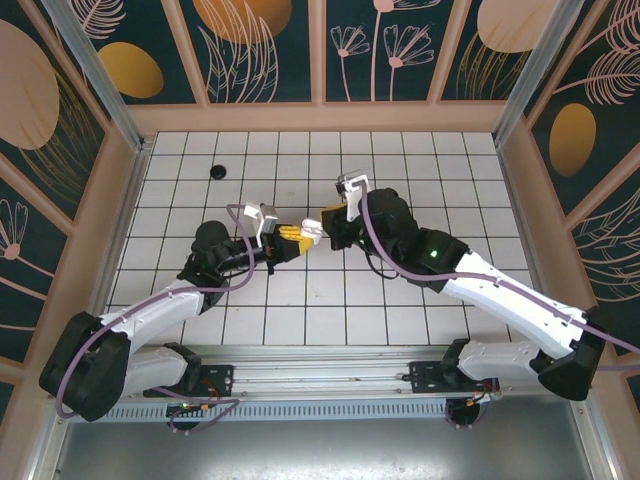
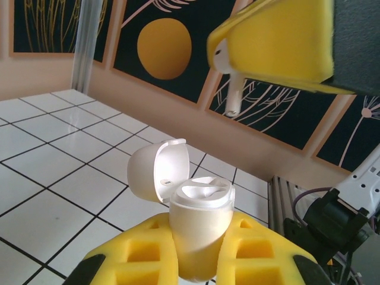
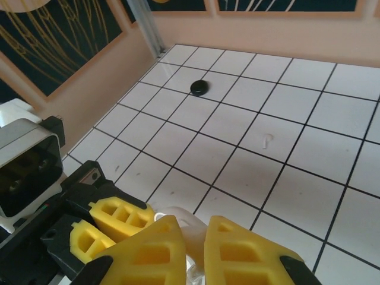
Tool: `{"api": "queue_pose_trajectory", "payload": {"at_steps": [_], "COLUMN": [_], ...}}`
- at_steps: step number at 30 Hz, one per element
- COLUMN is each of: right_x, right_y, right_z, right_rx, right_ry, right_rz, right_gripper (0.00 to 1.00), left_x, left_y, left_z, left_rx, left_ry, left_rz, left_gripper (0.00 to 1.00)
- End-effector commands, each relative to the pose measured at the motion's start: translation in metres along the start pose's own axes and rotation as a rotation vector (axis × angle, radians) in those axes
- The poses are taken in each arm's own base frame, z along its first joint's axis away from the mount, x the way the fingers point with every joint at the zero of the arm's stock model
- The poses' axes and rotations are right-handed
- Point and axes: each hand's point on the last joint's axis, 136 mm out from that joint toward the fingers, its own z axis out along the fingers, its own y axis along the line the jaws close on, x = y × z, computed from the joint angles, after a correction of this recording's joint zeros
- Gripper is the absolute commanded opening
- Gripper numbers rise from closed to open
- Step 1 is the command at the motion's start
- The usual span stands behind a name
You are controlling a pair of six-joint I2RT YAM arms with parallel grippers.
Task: Insert the wireless bluetooth earbuds into the charging case
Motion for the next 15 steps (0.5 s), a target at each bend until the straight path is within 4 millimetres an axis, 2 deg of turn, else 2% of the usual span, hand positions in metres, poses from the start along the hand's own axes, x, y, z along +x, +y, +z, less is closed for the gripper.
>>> {"api": "queue_pose_trajectory", "payload": {"at_steps": [1, 6, 15], "right_x": [-0.002, -0.001, 0.010], "right_y": [0.018, 0.026, 0.028], "right_z": [0.007, 0.015, 0.028], "right_rx": [-0.088, -0.131, -0.135], "right_ry": [-0.026, -0.024, 0.008], "right_rz": [-0.032, -0.027, -0.018], "right_gripper": [0.09, 0.09, 0.09], "left_x": [-0.012, -0.013, -0.014], "left_y": [-0.014, -0.014, -0.014], "left_z": [-0.003, -0.004, -0.005], "left_rx": [0.047, 0.041, 0.031], "left_ry": [-0.043, -0.048, -0.055], "left_rz": [0.053, 0.052, 0.051], "left_gripper": [0.00, 0.00, 0.00]}}
